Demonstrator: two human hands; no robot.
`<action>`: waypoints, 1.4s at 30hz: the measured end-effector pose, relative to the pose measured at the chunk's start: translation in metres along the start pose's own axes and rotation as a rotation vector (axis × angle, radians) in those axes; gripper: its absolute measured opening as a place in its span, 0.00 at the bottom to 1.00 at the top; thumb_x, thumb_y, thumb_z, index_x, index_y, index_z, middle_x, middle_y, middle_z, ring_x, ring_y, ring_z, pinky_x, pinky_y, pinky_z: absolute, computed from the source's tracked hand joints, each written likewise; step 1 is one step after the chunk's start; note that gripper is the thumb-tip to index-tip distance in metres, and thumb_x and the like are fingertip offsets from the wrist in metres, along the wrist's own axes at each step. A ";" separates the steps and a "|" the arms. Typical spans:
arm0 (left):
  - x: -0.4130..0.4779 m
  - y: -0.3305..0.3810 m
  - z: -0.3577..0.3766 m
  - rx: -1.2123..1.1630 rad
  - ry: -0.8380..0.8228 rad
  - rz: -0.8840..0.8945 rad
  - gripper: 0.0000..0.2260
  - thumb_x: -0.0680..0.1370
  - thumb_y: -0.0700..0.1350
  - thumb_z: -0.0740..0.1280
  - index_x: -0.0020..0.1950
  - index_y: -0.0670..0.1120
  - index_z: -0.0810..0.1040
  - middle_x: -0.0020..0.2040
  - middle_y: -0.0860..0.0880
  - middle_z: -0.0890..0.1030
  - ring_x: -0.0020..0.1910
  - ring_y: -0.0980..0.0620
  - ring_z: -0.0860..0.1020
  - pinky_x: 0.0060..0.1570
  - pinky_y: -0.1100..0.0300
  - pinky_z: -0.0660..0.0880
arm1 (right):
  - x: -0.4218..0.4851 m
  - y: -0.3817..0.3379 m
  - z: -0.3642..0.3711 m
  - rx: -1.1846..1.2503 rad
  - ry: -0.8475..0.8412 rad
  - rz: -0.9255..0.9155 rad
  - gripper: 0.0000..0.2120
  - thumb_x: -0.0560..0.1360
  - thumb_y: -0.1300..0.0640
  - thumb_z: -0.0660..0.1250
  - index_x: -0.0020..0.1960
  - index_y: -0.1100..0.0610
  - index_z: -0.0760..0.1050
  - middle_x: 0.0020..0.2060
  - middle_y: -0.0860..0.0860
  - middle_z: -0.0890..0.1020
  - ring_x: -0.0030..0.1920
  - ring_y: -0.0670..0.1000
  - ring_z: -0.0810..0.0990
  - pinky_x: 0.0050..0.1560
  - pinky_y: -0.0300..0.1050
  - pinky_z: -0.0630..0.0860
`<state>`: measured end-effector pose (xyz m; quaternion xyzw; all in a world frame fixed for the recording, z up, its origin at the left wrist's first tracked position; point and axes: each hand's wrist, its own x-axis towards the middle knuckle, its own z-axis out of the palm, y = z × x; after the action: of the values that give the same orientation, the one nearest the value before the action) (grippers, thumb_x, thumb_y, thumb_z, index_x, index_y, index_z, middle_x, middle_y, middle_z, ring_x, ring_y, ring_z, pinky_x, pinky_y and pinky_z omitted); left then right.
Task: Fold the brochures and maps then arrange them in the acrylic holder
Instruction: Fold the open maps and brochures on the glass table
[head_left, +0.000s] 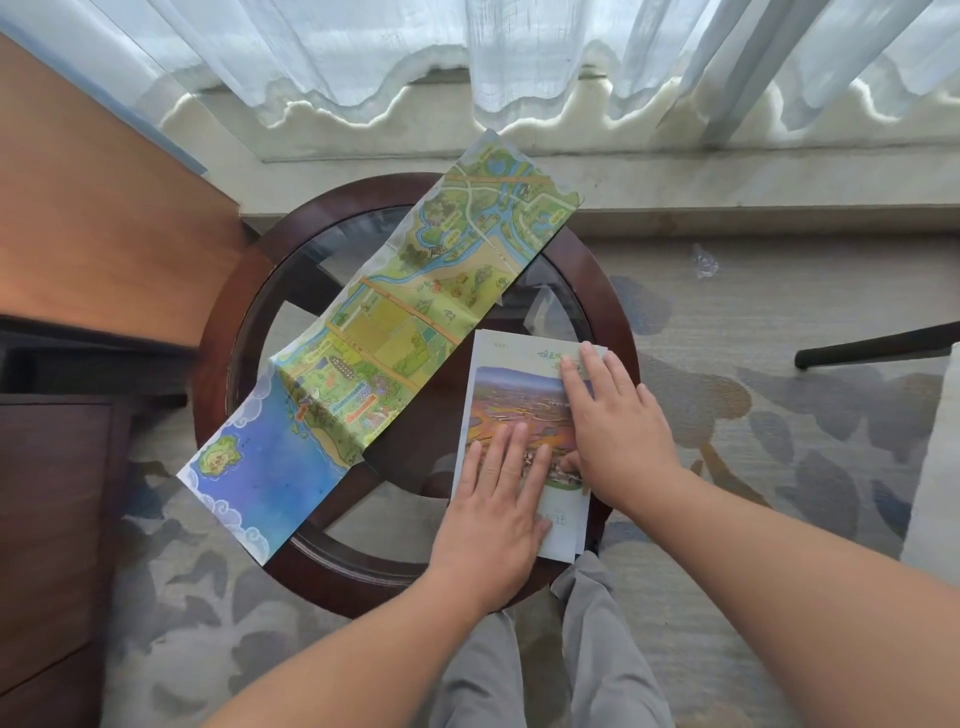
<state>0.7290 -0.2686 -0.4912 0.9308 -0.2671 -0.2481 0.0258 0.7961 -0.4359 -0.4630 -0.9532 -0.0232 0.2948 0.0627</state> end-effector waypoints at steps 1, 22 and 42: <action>-0.006 0.002 0.001 -0.004 -0.014 0.003 0.32 0.82 0.57 0.49 0.78 0.46 0.36 0.77 0.40 0.33 0.76 0.40 0.32 0.73 0.42 0.33 | 0.000 0.000 0.000 -0.005 -0.002 0.004 0.52 0.72 0.47 0.73 0.79 0.54 0.39 0.79 0.52 0.39 0.78 0.55 0.40 0.75 0.58 0.54; -0.016 -0.179 -0.084 -0.367 0.314 -0.714 0.21 0.77 0.50 0.64 0.69 0.46 0.68 0.67 0.44 0.71 0.65 0.42 0.66 0.63 0.45 0.64 | 0.004 -0.093 -0.032 0.082 -0.025 -0.171 0.40 0.76 0.47 0.66 0.79 0.53 0.47 0.79 0.54 0.49 0.78 0.57 0.45 0.77 0.54 0.51; 0.006 -0.179 -0.166 -1.155 0.449 -0.667 0.17 0.69 0.48 0.62 0.44 0.34 0.78 0.44 0.51 0.78 0.44 0.49 0.76 0.48 0.44 0.73 | 0.013 -0.162 -0.055 0.429 -0.043 -0.222 0.48 0.72 0.40 0.69 0.80 0.52 0.44 0.79 0.53 0.51 0.78 0.54 0.49 0.76 0.54 0.55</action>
<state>0.8993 -0.1323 -0.3813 0.8292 0.2186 -0.1469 0.4930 0.8364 -0.2797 -0.4039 -0.9032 -0.0661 0.3043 0.2953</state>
